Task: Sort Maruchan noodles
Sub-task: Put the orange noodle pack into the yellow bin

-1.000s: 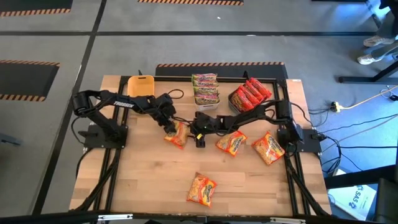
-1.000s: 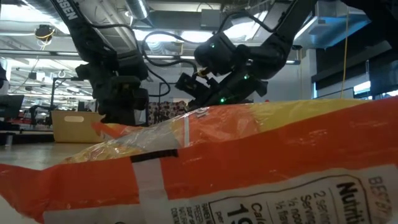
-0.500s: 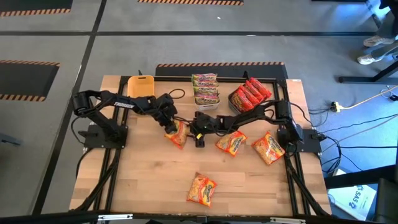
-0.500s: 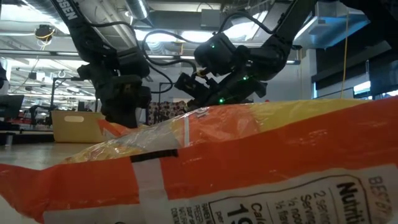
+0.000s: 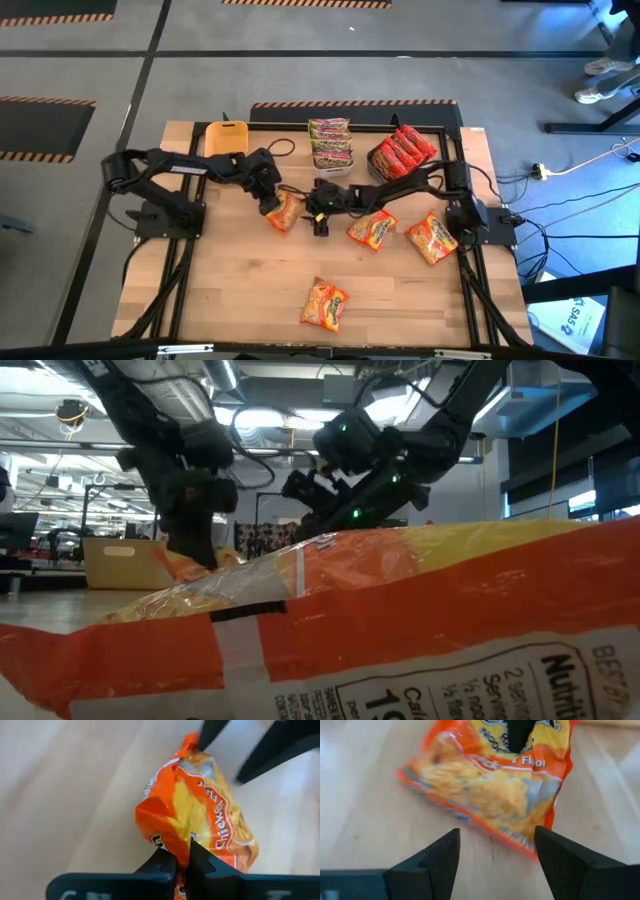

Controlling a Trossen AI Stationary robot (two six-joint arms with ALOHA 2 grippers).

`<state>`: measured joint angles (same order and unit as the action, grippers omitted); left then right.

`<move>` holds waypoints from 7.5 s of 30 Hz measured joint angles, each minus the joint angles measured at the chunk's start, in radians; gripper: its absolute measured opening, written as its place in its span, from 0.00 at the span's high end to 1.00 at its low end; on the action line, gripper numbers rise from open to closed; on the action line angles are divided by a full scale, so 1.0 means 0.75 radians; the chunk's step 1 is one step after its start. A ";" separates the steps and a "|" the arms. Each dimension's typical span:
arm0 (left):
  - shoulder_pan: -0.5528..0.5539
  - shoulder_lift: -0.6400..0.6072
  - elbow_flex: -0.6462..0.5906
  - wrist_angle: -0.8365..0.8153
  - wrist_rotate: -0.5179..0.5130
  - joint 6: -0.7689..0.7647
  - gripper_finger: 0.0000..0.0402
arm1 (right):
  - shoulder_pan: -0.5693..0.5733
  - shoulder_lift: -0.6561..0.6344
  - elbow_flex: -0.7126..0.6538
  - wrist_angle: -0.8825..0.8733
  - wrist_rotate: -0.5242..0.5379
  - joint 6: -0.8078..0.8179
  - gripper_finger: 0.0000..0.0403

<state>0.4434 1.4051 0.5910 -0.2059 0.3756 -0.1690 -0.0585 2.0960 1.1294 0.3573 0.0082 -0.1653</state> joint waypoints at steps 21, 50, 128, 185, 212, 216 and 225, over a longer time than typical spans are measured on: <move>0.013 -0.360 0.600 -0.961 -1.001 0.812 0.99 | 0.009 -0.059 0.000 0.000 -0.048 -0.023 0.41; 0.483 0.327 0.734 -0.992 -1.425 1.449 0.99 | 0.009 -0.061 0.001 -0.025 -0.153 -0.020 0.41; -0.451 0.005 0.281 0.293 -0.423 0.105 0.68 | 0.469 -0.921 -0.438 -0.878 0.409 0.783 0.41; -0.593 0.538 0.137 0.981 -0.525 0.097 0.68 | 0.258 -0.778 -0.494 -0.463 0.306 0.747 0.41; -0.726 0.200 -0.101 0.928 -0.553 0.000 0.68 | 0.098 -0.626 -0.600 -0.091 -0.137 1.294 0.18; -0.753 0.273 -0.169 1.209 -0.613 -0.009 0.68 | 0.095 -0.582 -0.600 -0.058 -0.148 1.301 0.20; -0.758 0.498 -0.125 1.299 -0.629 -0.019 0.68 | 0.094 -0.538 -0.600 0.023 -0.177 1.403 0.21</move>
<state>-0.1251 1.7788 0.4974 0.7681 -0.0963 -0.1831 0.0124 1.6927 0.6796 0.3746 -0.1246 0.8873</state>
